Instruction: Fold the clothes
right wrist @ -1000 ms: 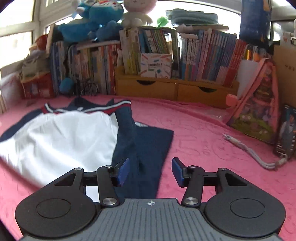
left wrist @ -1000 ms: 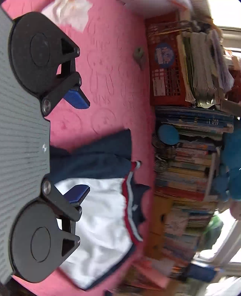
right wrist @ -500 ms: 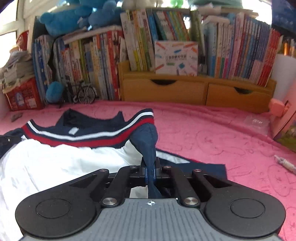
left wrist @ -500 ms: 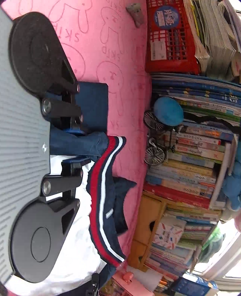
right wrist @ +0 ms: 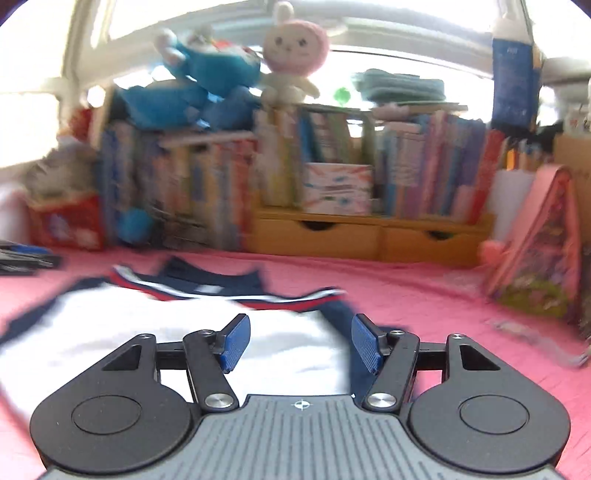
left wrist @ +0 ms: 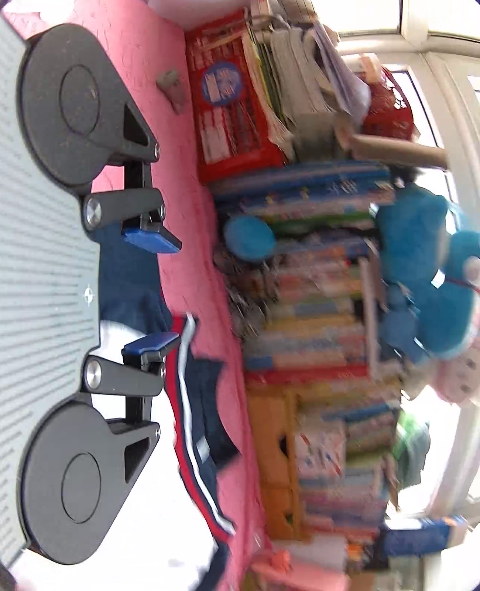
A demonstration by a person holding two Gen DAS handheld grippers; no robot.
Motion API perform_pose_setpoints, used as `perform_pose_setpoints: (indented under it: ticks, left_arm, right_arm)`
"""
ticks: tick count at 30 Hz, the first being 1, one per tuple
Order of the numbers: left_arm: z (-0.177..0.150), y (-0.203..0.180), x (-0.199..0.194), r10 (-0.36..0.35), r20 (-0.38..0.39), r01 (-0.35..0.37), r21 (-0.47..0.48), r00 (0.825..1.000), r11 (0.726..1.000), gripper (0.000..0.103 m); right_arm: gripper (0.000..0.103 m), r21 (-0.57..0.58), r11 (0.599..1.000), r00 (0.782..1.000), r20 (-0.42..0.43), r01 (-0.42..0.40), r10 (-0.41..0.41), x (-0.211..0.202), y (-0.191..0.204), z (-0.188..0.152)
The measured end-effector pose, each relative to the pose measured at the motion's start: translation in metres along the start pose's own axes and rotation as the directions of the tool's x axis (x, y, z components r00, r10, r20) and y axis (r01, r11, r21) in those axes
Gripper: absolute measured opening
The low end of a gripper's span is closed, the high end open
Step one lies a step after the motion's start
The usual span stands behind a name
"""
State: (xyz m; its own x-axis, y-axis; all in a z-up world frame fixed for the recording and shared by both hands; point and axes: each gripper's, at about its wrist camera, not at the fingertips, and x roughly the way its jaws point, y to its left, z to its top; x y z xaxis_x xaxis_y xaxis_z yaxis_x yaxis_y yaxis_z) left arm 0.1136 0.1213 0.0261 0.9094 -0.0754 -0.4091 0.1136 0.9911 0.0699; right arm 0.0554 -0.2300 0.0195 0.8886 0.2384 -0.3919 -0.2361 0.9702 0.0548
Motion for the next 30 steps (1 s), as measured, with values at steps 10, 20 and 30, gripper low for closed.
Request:
perform_pose_setpoints:
  ticks: [10, 20, 30]
  left_arm:
    - [-0.029, -0.009, 0.030, 0.138, -0.183, -0.124, 0.084, 0.973, 0.989, 0.065]
    - [-0.066, 0.028, -0.003, 0.180, -0.251, -0.191, -0.020, 0.951, 0.981, 0.064]
    - [-0.029, -0.021, -0.064, -0.005, -0.086, 0.005, -0.004, 0.996, 1.000, 0.065]
  right_arm:
    - [0.054, 0.042, 0.982, 0.978, -0.090, -0.183, 0.186, -0.007, 0.084, -0.043]
    - [0.059, 0.093, 0.985, 0.979, -0.131, -0.144, 0.155, 0.003, 0.077, -0.051]
    - [0.059, -0.003, 0.995, 0.986, -0.136, -0.096, 0.095, -0.002, 0.109, -0.068]
